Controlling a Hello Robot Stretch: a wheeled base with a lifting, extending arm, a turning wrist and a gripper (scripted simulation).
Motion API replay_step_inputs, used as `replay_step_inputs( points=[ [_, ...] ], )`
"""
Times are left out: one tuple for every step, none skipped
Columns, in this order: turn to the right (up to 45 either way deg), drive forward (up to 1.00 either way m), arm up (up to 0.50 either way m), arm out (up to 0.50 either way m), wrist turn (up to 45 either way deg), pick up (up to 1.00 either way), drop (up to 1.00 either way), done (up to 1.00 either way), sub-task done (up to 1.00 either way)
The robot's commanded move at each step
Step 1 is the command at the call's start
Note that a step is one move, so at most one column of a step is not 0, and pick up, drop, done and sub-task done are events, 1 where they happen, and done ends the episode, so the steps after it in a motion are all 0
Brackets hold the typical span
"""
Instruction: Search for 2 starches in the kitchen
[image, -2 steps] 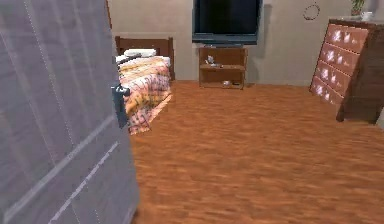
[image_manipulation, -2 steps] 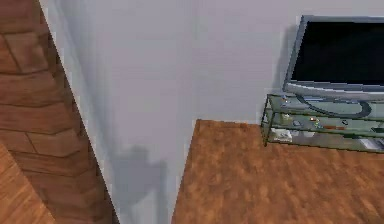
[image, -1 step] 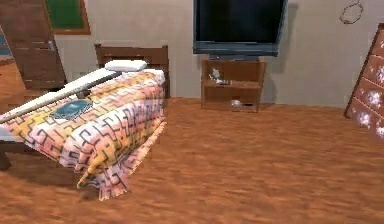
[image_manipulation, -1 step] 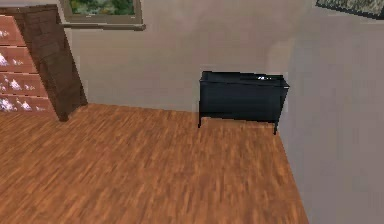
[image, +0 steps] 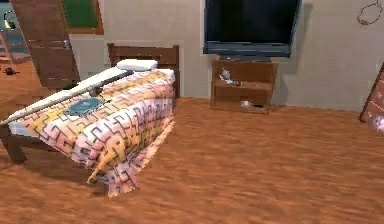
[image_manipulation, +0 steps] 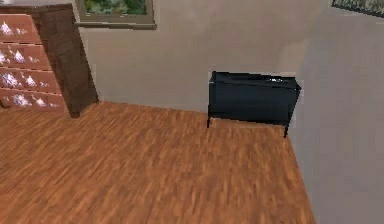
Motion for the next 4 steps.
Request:
replay_step_inputs(
  points=[
    [45.0,0.0,0.0,0.0,0.0,0.0,0.0,0.0,0.0],
    [45.0,0.0,0.0,0.0,0.0,0.0,0.0,0.0,0.0],
    [12.0,0.0,0.0,0.0,0.0,0.0,0.0,0.0,0.0],
    [0.0,0.15,0.0,0.0,0.0,0.0,0.0,0.0,0.0]
  ],
)
